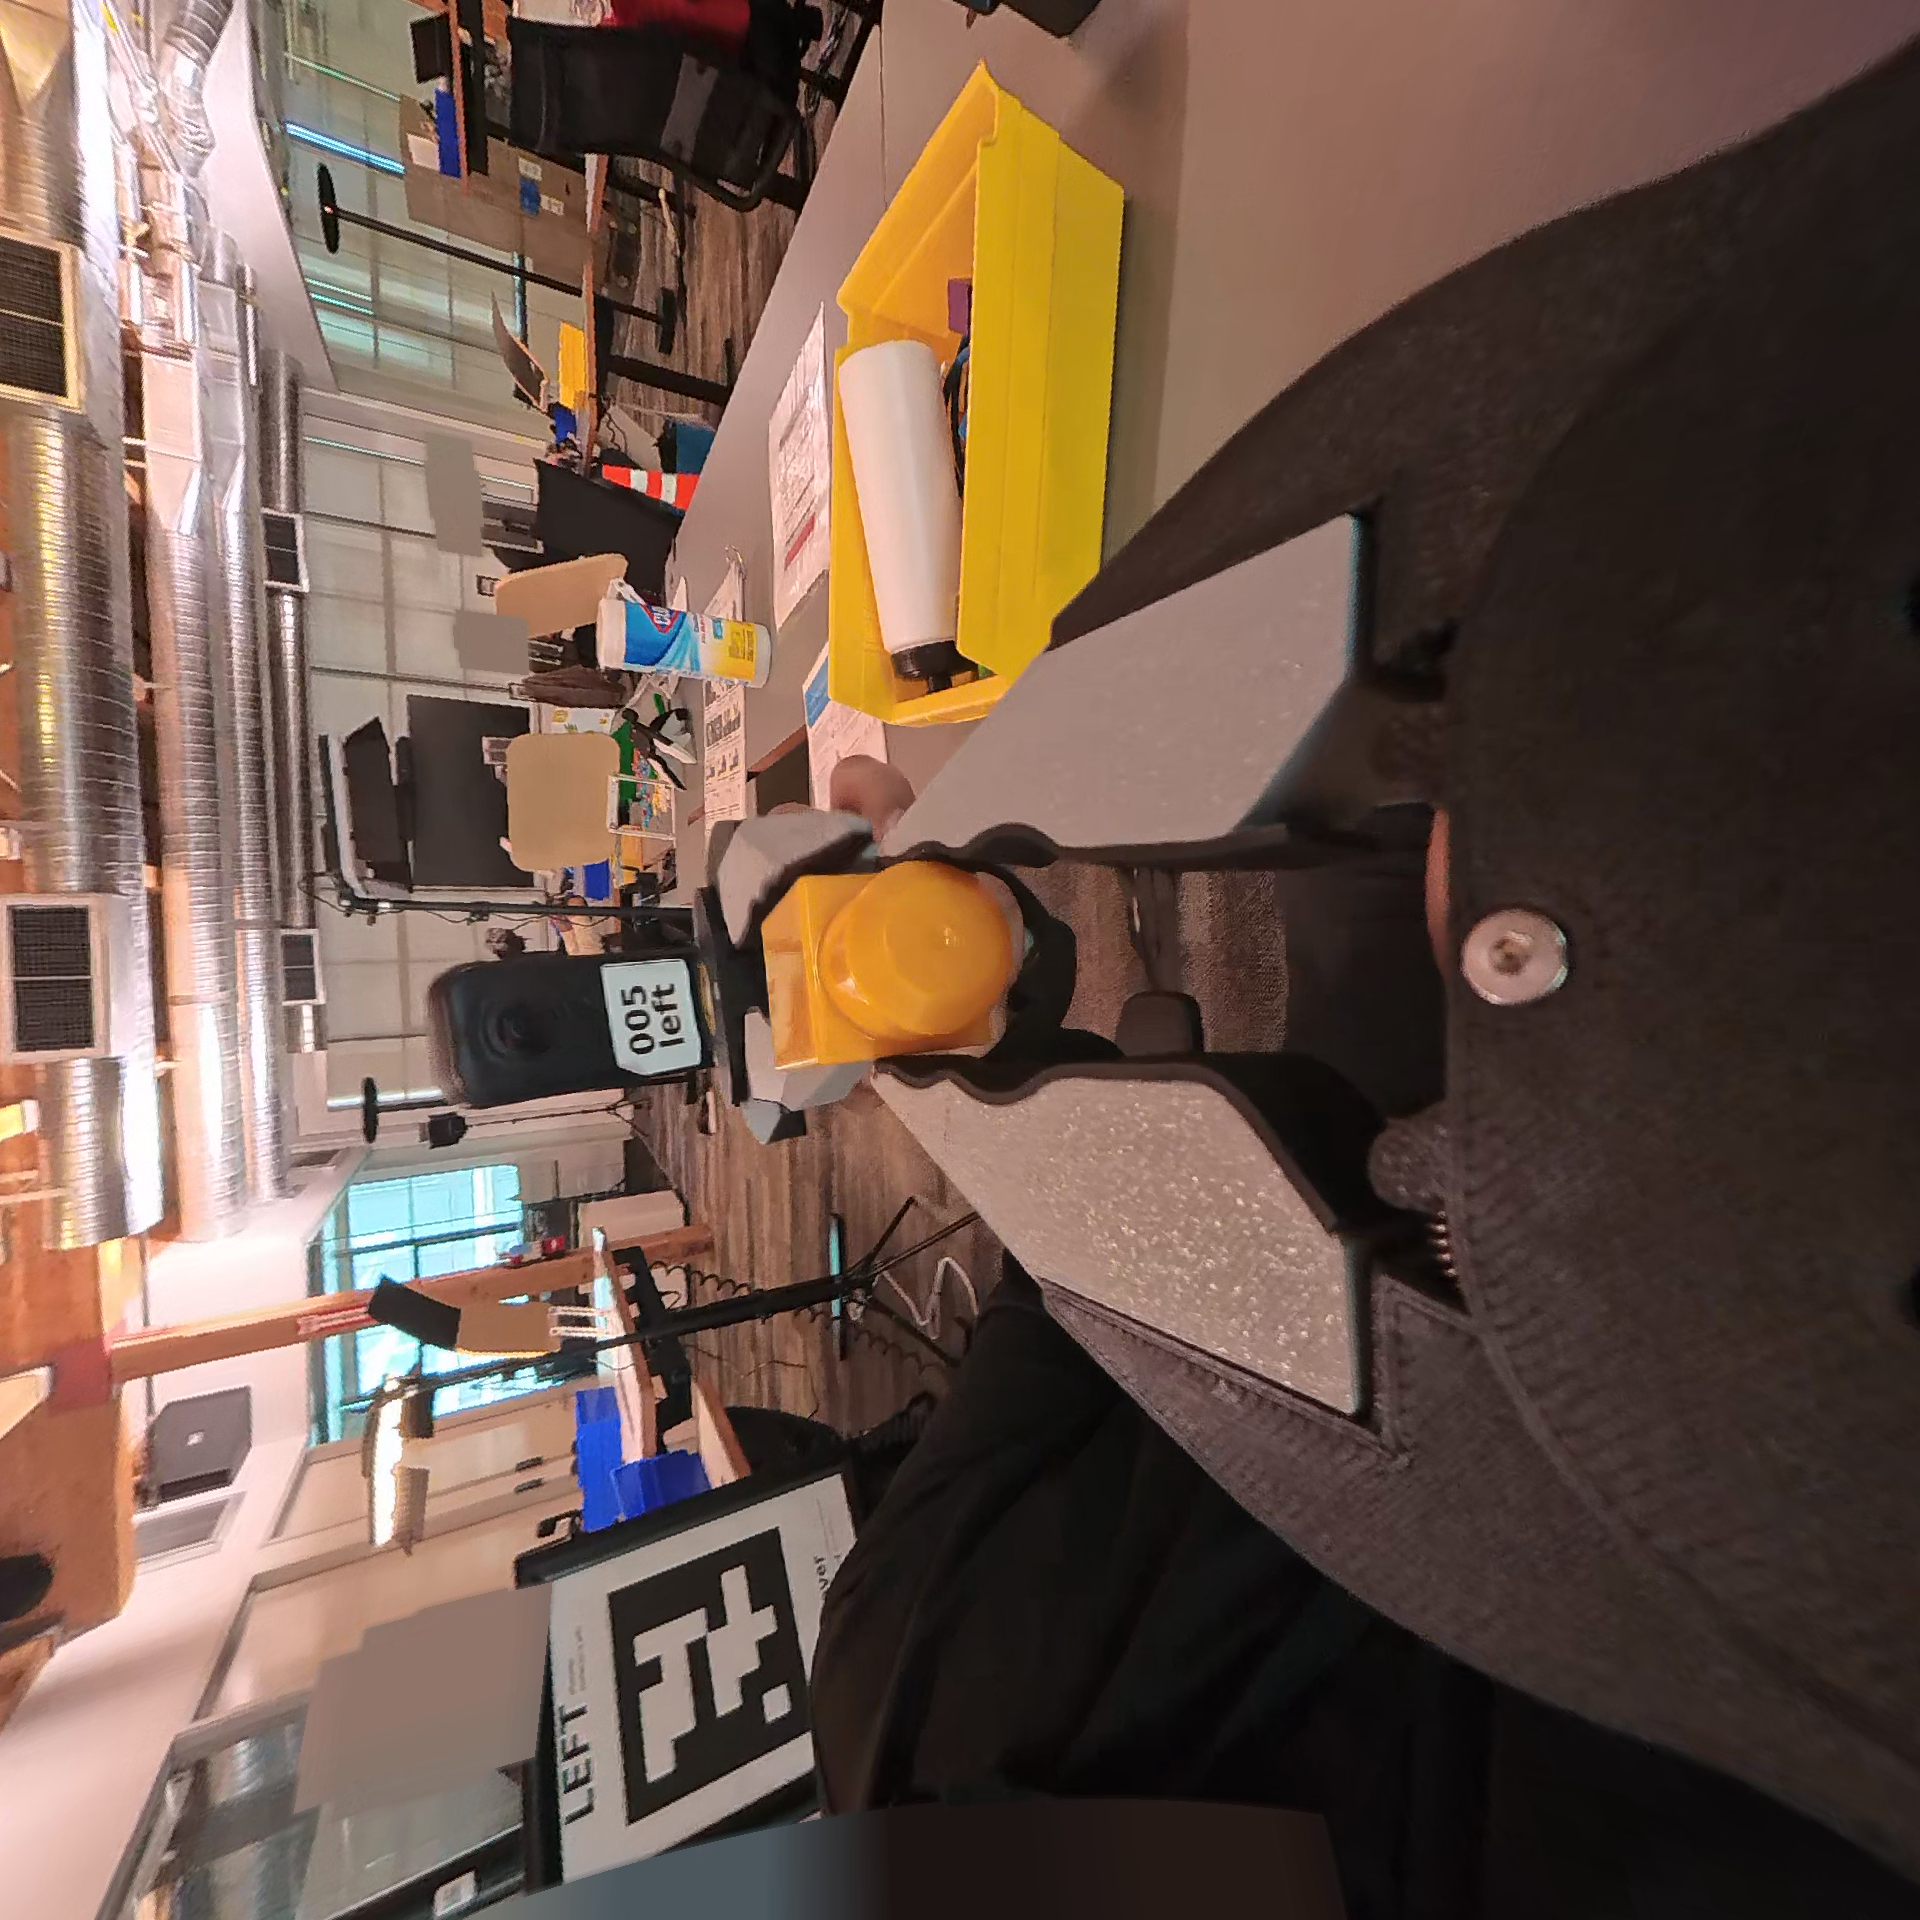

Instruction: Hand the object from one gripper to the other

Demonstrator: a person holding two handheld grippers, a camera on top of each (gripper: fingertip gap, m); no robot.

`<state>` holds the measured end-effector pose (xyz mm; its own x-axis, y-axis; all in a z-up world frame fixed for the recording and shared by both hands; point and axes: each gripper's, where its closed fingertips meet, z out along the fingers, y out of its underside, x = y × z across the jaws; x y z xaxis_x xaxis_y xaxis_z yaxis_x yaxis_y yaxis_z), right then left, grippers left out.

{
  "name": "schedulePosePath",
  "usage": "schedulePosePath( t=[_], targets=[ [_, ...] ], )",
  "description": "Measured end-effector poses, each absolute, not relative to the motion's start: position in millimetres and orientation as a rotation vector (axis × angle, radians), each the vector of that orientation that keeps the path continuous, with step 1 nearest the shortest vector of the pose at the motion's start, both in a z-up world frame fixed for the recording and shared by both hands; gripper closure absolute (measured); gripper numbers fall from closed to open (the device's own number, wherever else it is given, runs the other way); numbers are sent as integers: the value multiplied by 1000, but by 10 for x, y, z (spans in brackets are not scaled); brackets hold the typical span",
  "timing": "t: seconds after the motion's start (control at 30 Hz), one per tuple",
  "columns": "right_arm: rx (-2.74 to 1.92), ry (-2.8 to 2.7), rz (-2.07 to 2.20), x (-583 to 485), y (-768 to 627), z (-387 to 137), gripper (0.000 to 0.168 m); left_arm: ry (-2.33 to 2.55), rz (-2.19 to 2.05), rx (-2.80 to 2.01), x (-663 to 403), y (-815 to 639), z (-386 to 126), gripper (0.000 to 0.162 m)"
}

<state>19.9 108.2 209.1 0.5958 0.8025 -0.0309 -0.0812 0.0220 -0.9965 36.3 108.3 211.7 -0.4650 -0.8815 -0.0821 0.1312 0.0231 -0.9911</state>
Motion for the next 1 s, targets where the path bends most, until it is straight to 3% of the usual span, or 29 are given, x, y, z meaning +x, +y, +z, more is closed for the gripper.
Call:
schedulePosePath(
  t=[0.2, 0.4, 0.77, 1.0],
  targets=[
    [-1379, -586, 726, 466, 1092, 2187, 136, 1448, -1500, -777, 285, 1217, 2165, 126],
    [-1479, -644, 411, 622, 1135, 2045, 136, 1578, -1248, -769, 309, 1199, 1922, 118],
    [-1651, -922, -177, 600, 1131, 1574, 137, 1724, -836, -715, 522, 1068, 1475, 129],
    [-1631, -1011, -156, 500, 1050, 1507, 137, 1739, -839, -699, 485, 1063, 1471, 133]
  ],
)
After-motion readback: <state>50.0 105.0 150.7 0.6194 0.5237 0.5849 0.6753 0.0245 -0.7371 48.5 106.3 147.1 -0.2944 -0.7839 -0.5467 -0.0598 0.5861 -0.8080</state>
